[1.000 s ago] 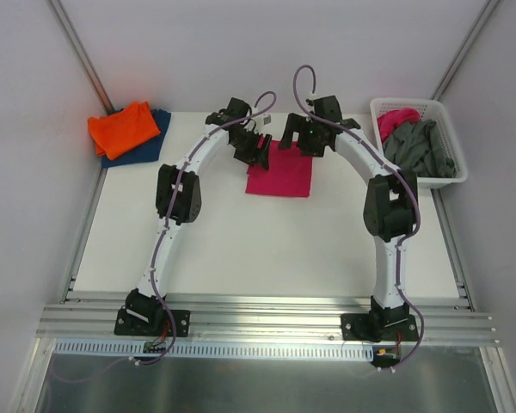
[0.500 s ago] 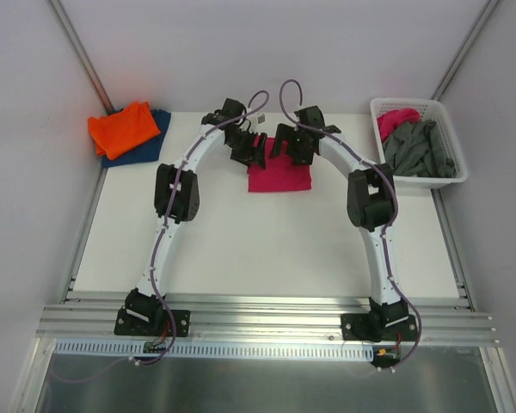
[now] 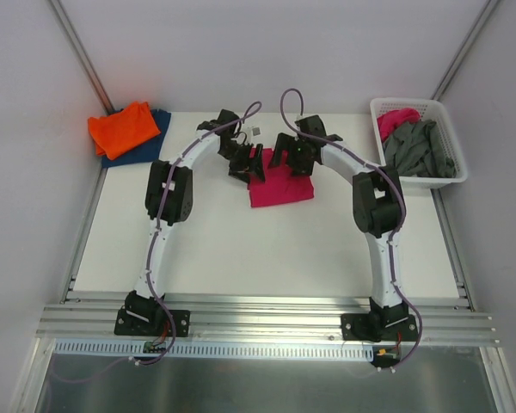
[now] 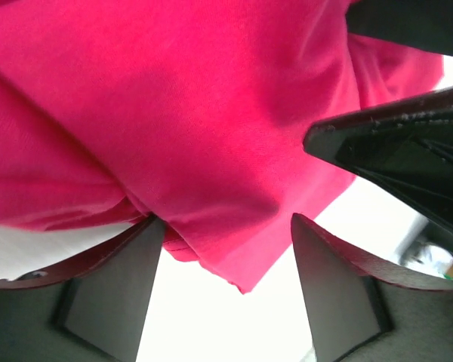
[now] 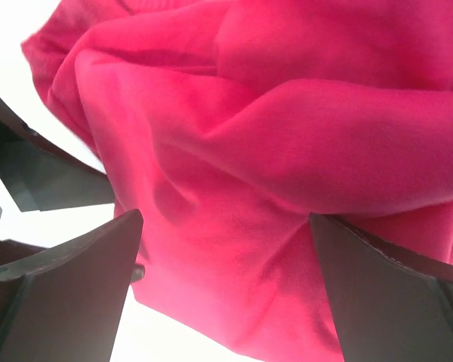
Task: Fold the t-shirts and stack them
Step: Fold the tshirt, then neatly place the folded tshirt to the corner
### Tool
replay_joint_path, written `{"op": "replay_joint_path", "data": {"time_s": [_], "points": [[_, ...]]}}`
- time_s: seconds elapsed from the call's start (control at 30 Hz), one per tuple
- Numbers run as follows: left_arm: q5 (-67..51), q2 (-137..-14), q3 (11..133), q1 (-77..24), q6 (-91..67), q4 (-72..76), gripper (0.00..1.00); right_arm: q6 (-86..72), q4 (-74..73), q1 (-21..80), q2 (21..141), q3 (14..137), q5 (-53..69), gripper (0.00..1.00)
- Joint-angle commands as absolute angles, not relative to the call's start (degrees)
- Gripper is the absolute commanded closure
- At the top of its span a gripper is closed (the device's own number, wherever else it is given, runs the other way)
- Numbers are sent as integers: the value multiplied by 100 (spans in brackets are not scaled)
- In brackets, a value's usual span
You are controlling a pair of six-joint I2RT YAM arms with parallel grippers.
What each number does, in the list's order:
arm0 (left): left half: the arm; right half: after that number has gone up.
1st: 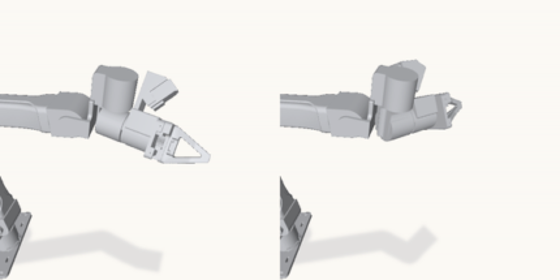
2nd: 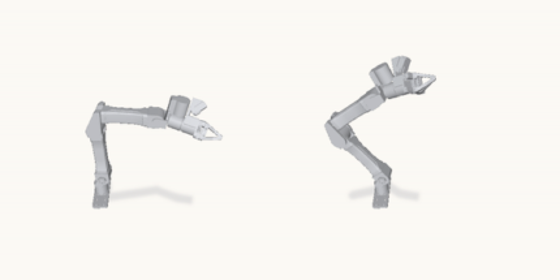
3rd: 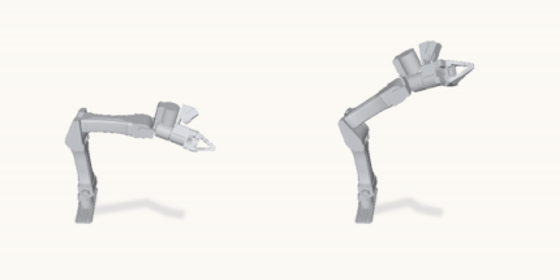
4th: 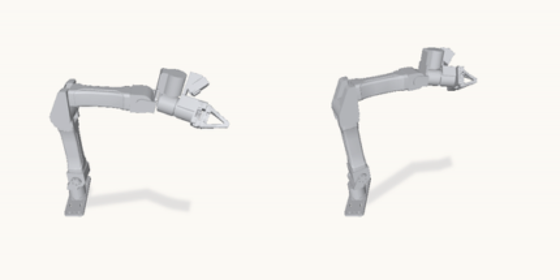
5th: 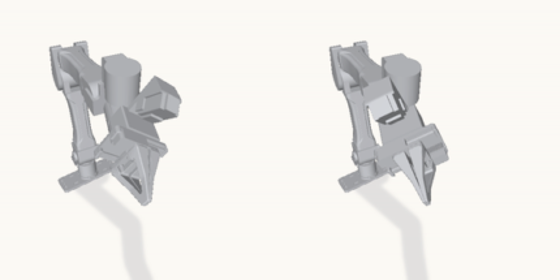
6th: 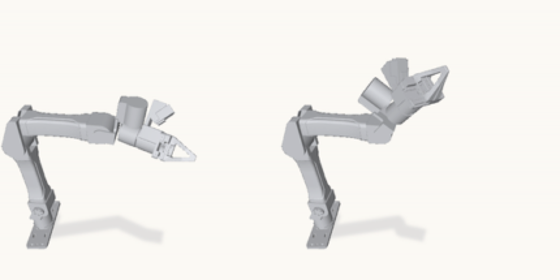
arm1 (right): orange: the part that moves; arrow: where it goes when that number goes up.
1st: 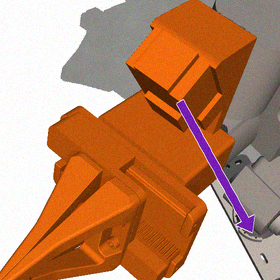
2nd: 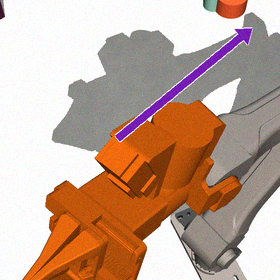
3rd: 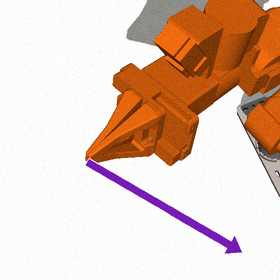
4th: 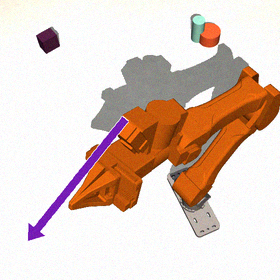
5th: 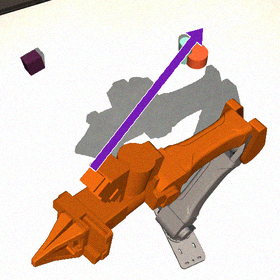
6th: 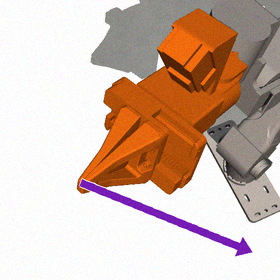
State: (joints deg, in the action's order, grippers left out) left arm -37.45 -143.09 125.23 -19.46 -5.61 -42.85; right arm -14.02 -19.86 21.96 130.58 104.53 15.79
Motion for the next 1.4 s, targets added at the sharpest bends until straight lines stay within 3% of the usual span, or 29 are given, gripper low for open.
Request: {"op": "replay_joint_path", "data": {"time_s": [0.0, 0.13, 0.53, 1.37], "points": [[-4068, -13966, 12007, -1969, -939, -4729, 29, -1565, -2619, 2329, 12912, 10081, 1731, 0], [-4158, -13651, 11673, -1899, -1204, -4729, 23, -1564, -2610, 2347, 12824, 10063, 1705, 0], [-3946, -12779, 11136, -1082, -1309, -4781, 25, -1503, -2584, 2373, 12770, 10011, 1687, 1], [-4965, -14959, 12682, -1292, -1819, -3912, 24, -1397, -2663, 2461, 12727, 9932, 1573, 1]]}}
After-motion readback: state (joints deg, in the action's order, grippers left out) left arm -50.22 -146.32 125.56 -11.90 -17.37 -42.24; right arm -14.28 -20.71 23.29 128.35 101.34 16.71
